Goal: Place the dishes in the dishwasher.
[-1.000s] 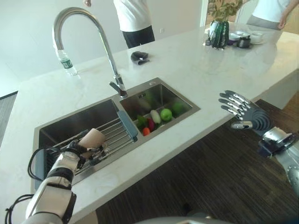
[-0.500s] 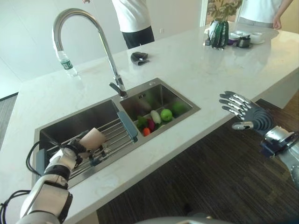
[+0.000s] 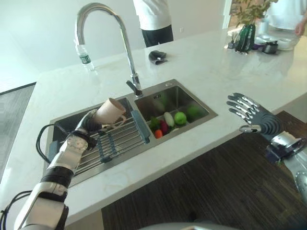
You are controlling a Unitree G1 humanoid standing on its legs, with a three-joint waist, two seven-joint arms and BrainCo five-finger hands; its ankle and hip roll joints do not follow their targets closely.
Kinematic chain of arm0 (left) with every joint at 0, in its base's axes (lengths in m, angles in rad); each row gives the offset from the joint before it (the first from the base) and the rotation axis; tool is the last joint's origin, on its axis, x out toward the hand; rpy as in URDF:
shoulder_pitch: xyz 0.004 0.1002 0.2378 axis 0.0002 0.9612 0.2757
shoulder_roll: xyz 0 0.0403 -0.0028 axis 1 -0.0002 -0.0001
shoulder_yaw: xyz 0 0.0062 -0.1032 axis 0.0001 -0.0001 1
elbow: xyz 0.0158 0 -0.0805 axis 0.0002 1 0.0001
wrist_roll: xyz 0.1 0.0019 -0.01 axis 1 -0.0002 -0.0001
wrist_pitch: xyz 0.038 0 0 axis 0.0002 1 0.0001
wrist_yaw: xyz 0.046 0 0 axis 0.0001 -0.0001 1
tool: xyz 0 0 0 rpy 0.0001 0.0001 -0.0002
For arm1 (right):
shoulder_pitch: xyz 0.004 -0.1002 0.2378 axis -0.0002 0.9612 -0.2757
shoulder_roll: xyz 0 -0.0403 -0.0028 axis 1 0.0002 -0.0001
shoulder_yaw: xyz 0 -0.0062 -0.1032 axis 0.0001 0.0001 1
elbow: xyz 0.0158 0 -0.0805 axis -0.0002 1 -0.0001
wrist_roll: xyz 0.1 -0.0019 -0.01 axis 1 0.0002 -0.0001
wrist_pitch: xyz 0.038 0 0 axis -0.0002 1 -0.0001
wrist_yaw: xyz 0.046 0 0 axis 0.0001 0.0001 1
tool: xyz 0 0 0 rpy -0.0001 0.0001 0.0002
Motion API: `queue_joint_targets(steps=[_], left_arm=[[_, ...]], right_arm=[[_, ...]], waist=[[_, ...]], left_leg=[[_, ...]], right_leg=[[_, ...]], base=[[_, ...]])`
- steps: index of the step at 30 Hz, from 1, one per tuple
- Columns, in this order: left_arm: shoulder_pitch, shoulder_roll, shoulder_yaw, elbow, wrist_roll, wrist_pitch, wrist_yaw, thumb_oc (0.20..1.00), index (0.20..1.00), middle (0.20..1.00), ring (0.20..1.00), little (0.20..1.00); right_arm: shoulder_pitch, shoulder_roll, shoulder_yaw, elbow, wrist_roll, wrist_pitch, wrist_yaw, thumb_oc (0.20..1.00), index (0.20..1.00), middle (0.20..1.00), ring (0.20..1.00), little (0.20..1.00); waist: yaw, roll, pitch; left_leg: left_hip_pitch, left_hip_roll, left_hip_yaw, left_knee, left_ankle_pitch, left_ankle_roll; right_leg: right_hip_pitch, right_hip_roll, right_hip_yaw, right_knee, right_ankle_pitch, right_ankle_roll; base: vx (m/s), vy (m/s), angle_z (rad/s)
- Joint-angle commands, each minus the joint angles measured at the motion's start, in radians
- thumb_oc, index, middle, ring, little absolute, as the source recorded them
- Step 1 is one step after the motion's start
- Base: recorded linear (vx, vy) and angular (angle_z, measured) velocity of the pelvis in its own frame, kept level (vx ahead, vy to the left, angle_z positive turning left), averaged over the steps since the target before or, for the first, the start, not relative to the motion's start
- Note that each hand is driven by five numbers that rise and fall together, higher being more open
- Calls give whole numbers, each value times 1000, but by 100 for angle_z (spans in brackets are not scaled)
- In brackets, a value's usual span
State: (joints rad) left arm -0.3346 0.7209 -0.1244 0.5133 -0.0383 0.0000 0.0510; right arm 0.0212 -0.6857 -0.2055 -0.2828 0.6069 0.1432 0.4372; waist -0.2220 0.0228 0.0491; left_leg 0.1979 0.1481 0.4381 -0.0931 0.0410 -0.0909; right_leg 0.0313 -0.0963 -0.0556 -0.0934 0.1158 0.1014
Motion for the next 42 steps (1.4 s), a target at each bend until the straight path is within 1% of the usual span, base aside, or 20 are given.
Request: queue_joint_targets(steps=[1,5,8,13,15,16,19,22,24,26,29,30,31,34,35,36,37,38,39,42], left_arm=[[-55,55,126,-91,-180,-157,50,200,200,200,200,200],[40,-13,222,-392,-215,-241,84,200,200,200,200,200],[187,-136,324,-679,-280,-301,94,200,200,200,200,200],[370,-222,393,-842,-281,-349,94,200,200,200,200,200],[383,-247,374,-854,-326,-395,61,200,200,200,200,200],[373,-256,372,-866,-433,-422,5,200,200,200,200,200],[343,-262,356,-874,-491,-440,-49,200,200,200,200,200],[274,-256,294,-864,-450,-448,-32,200,200,200,200,200],[246,-263,259,-843,-476,-454,-43,200,200,200,200,200],[228,-273,235,-845,-480,-457,-71,200,200,200,200,200],[226,-255,221,-859,-427,-467,-68,200,200,200,200,200],[247,-245,232,-868,-432,-454,-98,200,200,200,200,200],[257,-229,233,-868,-432,-441,-105,200,200,200,200,200],[295,-221,235,-873,-428,-443,-94,200,200,200,200,200],[305,-219,237,-871,-431,-447,-82,200,200,200,200,200],[305,-220,238,-864,-450,-448,-95,200,200,200,200,200],[293,-218,230,-855,-503,-439,-157,200,200,200,200,200],[286,-217,227,-853,-531,-422,-188,200,200,200,200,200],[261,-236,210,-844,-521,-404,-189,200,200,200,200,200],[228,-255,175,-855,-494,-389,-154,200,200,200,200,200]], right_arm=[[-31,27,-40,-32,-20,-78,-23,1000,1000,1000,1000,1000],[-16,85,-45,-70,-36,-92,-47,1000,1000,1000,1000,1000],[2,148,-48,-124,-54,-113,-84,1000,1000,1000,1000,1000],[39,157,-57,-188,-19,-135,-119,1000,1000,1000,1000,1000],[32,134,-46,-197,-37,-165,-163,1000,1000,1000,1000,1000],[18,94,-54,-182,-27,-189,-199,1000,1000,1000,1000,1000],[23,82,-78,-158,-2,-239,-193,1000,1000,1000,1000,1000],[21,100,-84,-150,-17,-266,-203,1000,1000,1000,1000,1000],[12,98,-84,-132,-26,-286,-234,1000,1000,1000,1000,1000],[6,90,-93,-129,-34,-294,-261,1000,1000,1000,1000,1000],[-14,100,-73,-127,-37,-298,-256,1000,1000,1000,1000,1000],[-32,109,-49,-134,-61,-303,-261,1000,1000,1000,1000,1000],[-52,117,-28,-132,-58,-309,-259,1000,1000,1000,1000,1000],[-58,146,14,-128,-56,-326,-254,1000,1000,1000,1000,1000],[-52,167,34,-128,-71,-340,-237,1000,1000,1000,1000,1000],[-38,175,43,-131,-82,-351,-241,1000,1000,1000,1000,1000],[-1,181,28,-148,-105,-357,-284,1000,1000,1000,1000,1000],[19,173,8,-156,-98,-356,-296,1000,1000,1000,1000,1000],[24,158,-36,-169,-50,-328,-274,1000,1000,1000,1000,1000],[26,162,-33,-178,-57,-302,-268,1000,1000,1000,1000,1000]], waist=[[13,-9,-9],[44,-21,-11],[97,-35,-7],[186,-40,24],[210,-48,57],[201,-71,72],[164,-81,67],[117,-55,45],[103,-27,29],[95,-22,19],[105,-25,27],[133,-43,44],[156,-42,59],[195,-43,93],[197,-41,111],[189,-38,117],[151,-42,115],[130,-41,104],[105,-39,73],[109,-48,51]], left_leg=[[-7,35,-96,6,-50,-4],[-9,42,-121,6,-49,-5],[-16,69,-147,6,-25,-22],[-78,127,-239,6,103,-75],[-153,161,-222,8,175,-93],[-135,121,-106,111,96,-59],[-73,85,-23,317,-16,-37],[51,57,-4,423,-21,-64],[112,24,-8,402,28,-98],[133,-6,3,353,10,-93],[162,-40,34,157,-79,-36],[163,-67,9,63,-187,21],[156,-94,-35,11,-200,35],[113,-119,-117,6,-199,58],[100,-126,-152,6,-193,72],[85,-130,-192,6,-188,85],[45,-145,-282,6,-158,108],[27,-146,-327,6,-151,119],[-12,-143,-387,6,-120,123],[-32,-149,-416,6,-112,114]], right_leg=[[69,-80,-43,6,-58,65],[76,-75,-53,6,-66,54],[87,-47,-77,6,-81,26],[99,15,-112,6,-108,-18],[110,32,-152,6,-120,-35],[94,9,-224,6,-114,-39],[69,-1,-291,6,-98,-42],[20,27,-398,6,-74,-66],[2,55,-456,6,-69,-82],[-21,56,-499,6,-46,-73],[-85,-8,-556,11,60,-3],[-106,-73,-586,17,139,56],[-119,-107,-594,19,183,92],[-129,-158,-574,32,251,134],[-155,-186,-517,79,264,139],[-165,-178,-426,111,230,129],[-196,-115,-220,162,167,77],[-194,-79,-120,198,123,59],[-148,17,-5,242,-11,21],[-82,22,27,117,-41,4]], base=[[2,-124,11],[-1,-180,17],[-34,-399,28],[-48,-312,42],[-275,-288,67],[-435,-262,70],[-279,-143,158],[-351,-58,125],[-430,89,166],[-507,242,195],[-560,522,197],[-737,781,232],[-659,726,257],[-352,356,110],[-314,257,54],[-368,207,57],[-247,128,135],[-239,164,258],[-83,133,310],[-10,-2,141]])
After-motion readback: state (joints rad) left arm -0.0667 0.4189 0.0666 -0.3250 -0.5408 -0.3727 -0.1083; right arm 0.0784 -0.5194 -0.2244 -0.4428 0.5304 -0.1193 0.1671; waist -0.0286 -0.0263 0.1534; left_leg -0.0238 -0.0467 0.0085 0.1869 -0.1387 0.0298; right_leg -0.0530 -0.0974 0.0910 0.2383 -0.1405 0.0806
